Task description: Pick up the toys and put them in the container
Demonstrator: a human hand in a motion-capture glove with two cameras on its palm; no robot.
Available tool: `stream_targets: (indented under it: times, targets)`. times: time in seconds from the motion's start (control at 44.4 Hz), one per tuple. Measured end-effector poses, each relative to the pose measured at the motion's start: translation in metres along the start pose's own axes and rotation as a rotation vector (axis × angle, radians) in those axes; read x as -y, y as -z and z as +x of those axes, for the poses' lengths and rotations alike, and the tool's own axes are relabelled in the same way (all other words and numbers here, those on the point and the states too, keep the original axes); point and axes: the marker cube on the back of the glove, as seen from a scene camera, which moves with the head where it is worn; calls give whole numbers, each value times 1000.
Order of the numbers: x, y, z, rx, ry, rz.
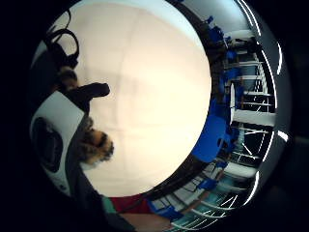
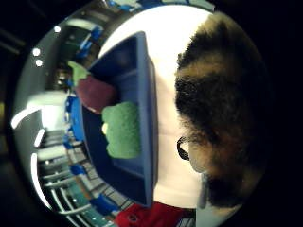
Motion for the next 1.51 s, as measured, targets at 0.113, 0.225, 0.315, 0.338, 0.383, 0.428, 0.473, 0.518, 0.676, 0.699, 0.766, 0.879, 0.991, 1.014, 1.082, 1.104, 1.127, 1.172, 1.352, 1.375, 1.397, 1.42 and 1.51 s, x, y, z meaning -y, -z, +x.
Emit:
stream_targets:
  times: [0.113, 0.225, 0.315, 0.338, 0.383, 0.428, 0.473, 0.518, 0.676, 0.699, 0.766, 0.879, 0.991, 1.014, 1.082, 1.104, 1.127, 1.172, 1.352, 1.375, 1.397, 1.42, 1.51]
  targets:
    - [-15, 34, -14, 41, 14, 10]
    - [-30, 63, -40, 82, 49, 27]
    - [-41, 78, -70, 90, 101, 56]
    - [-43, 80, -78, 90, 115, 61]
    - [-48, 83, -95, 91, 143, 69]
    - [-52, 86, -113, 95, 167, 78]
    - [-55, 88, -129, 100, 182, 85]
    - [-58, 89, -145, 108, 204, 89]
    - [-72, 81, -176, 36, 499, 97]
    - [-73, 78, -179, 29, 491, 88]
    - [-70, 69, -186, 38, 376, 31]
    - [-71, 54, -181, 1, 420, -39]
    - [-72, 45, -176, 43, 399, -60]
    - [-72, 45, -176, 71, 372, -65]
    - [-72, 40, -163, 58, 385, -61]
    - [-71, 38, -157, 54, 388, -62]
    - [-71, 36, -152, 65, 373, -66]
    - [-71, 33, -142, 115, 327, -83]
    - [-74, 1, -71, 260, 214, -114]
    - [-74, -4, -59, 272, 194, -115]
    - [-74, -9, -48, 274, 176, -112]
    - [-75, -13, -37, 269, 160, -107]
    - [-82, -29, 3, 229, 110, -87]
